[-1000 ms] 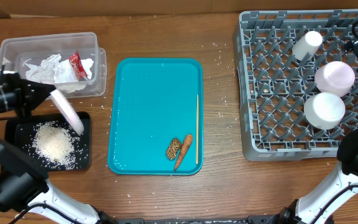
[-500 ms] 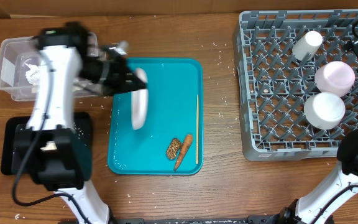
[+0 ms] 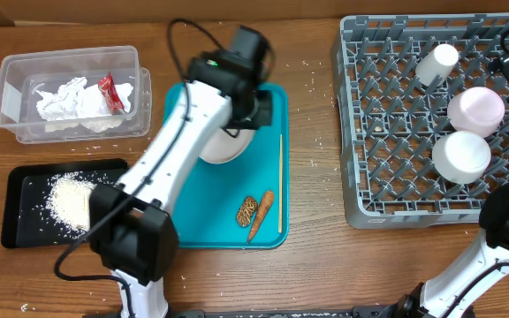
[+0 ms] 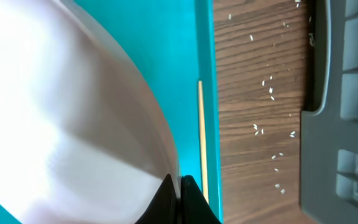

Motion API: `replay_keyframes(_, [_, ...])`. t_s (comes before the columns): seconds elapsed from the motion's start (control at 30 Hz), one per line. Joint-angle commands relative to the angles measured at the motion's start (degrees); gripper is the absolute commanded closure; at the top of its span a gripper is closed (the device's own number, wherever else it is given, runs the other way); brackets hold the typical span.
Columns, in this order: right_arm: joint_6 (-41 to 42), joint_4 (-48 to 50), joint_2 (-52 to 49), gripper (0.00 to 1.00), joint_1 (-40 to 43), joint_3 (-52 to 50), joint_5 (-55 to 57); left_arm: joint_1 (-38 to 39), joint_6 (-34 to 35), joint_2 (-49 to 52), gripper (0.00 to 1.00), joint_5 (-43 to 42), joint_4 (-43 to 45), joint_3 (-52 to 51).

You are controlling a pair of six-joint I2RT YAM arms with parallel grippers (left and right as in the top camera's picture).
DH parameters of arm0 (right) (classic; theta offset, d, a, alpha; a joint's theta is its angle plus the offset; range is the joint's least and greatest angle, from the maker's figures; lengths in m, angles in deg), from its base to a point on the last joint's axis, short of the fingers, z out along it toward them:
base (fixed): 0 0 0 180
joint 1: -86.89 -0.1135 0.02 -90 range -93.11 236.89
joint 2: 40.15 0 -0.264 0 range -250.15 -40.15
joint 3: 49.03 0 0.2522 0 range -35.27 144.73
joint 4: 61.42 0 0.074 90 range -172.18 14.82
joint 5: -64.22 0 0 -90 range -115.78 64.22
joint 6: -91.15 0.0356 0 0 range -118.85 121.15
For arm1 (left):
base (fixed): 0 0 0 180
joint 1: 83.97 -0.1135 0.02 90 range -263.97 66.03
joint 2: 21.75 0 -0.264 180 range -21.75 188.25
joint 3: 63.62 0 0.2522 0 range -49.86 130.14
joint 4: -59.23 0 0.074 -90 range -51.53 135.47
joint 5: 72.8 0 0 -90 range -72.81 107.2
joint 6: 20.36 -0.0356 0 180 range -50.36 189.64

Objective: Sort waste into correct bins and load items into the dishwasher
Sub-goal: 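Carry the emptied plate back and set it on teal tray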

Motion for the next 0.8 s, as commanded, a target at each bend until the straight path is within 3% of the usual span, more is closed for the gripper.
replay_keyframes(0.0, [0.28,0.15,1.29,0.0,0.0,1.09,-0.26,2.91,2.45,0.5,0.96,9.27,0.35,0.02])
replay_keyframes(0.13, [0.28,0.15,1.29,0.0,0.0,1.09,-0.26,4.59,2.47,1.88,0.96,12.74,0.26,0.02])
replay_keyframes(0.43, [0.26,0.15,1.29,0.0,0.0,1.09,-0.26,4.24,3.96,4.13,0.94,11.8,-1.33,0.0])
replay_keyframes(0.77, [0.28,0.15,1.29,0.0,0.0,1.09,-0.26,4.46,5.44,6.73,0.71,11.32,-2.36,0.0])
